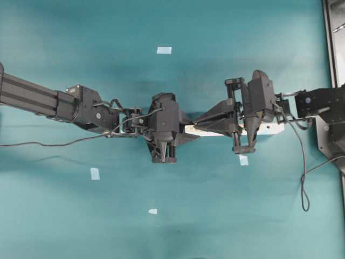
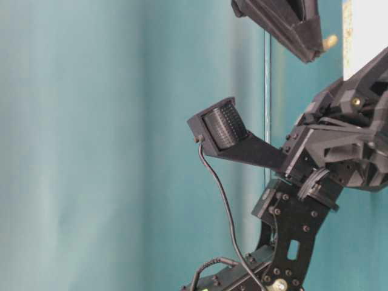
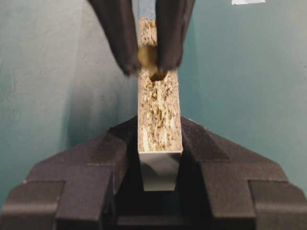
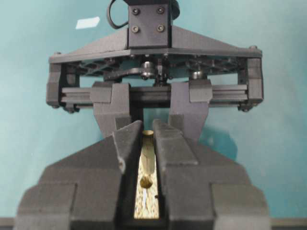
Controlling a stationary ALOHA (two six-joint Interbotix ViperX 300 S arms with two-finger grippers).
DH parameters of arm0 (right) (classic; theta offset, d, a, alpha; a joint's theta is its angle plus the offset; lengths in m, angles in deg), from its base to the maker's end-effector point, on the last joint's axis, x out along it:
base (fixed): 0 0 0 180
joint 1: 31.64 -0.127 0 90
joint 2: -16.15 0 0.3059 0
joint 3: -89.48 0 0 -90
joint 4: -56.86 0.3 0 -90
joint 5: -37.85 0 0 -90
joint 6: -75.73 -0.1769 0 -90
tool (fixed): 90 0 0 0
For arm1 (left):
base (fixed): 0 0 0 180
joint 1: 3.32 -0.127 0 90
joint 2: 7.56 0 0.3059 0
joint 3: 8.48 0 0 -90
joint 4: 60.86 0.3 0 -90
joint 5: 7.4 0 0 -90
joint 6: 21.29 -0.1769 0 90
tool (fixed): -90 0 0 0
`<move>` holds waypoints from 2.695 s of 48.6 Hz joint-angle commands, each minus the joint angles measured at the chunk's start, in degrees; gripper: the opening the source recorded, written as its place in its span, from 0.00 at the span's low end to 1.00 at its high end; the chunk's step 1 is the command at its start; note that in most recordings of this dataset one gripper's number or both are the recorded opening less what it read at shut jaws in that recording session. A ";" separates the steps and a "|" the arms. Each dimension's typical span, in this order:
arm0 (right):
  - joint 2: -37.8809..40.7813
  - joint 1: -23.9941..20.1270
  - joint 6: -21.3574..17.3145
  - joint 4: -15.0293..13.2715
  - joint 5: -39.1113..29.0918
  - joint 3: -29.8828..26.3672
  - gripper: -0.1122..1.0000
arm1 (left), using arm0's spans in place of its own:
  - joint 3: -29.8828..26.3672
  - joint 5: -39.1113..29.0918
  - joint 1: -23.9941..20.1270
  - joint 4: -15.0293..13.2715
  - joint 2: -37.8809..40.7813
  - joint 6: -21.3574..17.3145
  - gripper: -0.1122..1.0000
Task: Move the wooden board into place and insert the rod into its hole.
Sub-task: 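Lower the dowel into the board's hole with the right gripper, then open the right gripper and raise it off the dowel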
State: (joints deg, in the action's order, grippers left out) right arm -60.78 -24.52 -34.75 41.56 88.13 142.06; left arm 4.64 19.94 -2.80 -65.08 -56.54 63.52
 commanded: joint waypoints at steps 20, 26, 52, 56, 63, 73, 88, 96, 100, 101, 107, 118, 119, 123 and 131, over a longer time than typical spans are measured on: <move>0.70 0.09 0.09 0.09 0.88 0.35 0.18 | -0.79 -0.26 0.79 0.18 -1.93 0.18 0.29; 0.70 0.09 0.09 0.09 0.88 0.70 0.18 | -0.70 -0.18 0.79 0.09 -1.93 0.18 0.29; 1.58 -0.44 -0.26 0.09 0.62 1.76 0.18 | -0.62 -0.62 0.79 0.18 -1.93 0.18 0.29; 1.05 -0.79 -0.70 0.18 0.18 2.37 0.18 | -0.62 -0.70 0.79 0.09 -1.93 0.18 0.29; -0.88 -0.97 -0.88 0.18 -2.55 2.72 0.18 | -0.70 -0.70 0.79 0.09 -1.93 0.18 0.29; -3.60 -1.41 -0.88 0.18 -10.99 1.93 0.18 | -0.79 -0.70 0.79 0.09 -2.02 0.18 0.29; -4.83 -3.87 -1.05 -0.09 -24.61 -2.37 0.18 | -0.70 -0.97 0.79 0.09 -2.02 0.18 0.29; -4.92 -6.24 -1.32 -0.09 -33.05 -5.01 0.18 | -0.62 -1.58 0.79 0.09 -2.02 0.18 0.29; -4.92 -7.03 -1.76 -0.09 -35.33 -5.45 0.18 | -0.62 -1.76 0.79 0.09 -2.11 0.18 0.29; -4.92 -7.12 -1.93 -0.09 -35.68 -5.45 0.18 | -0.62 -1.76 0.79 0.09 -2.11 0.18 0.29; -4.92 -7.21 -3.78 -0.09 -36.47 -5.10 0.18 | -0.62 -1.76 0.79 0.09 -2.20 0.18 0.29; -4.92 -7.21 -6.42 -0.18 -36.83 -5.01 0.18 | -0.70 -1.85 0.79 0.09 -2.37 0.18 0.29; -4.92 -7.21 -6.50 -0.09 -36.74 -4.92 0.18 | -0.70 -1.85 0.88 0.09 -2.46 0.18 0.29; -4.92 -7.21 -6.77 -0.09 -36.83 -4.83 0.18 | -0.79 -2.02 0.88 0.18 -2.55 0.18 0.29; -5.62 -7.21 -6.42 -0.26 -37.18 -5.27 0.18 | -0.79 -2.37 1.41 0.09 -2.55 0.18 0.29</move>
State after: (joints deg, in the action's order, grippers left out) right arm -66.93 -30.67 -41.17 41.56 53.06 136.52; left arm 4.29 17.83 -2.36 -64.99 -56.98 63.61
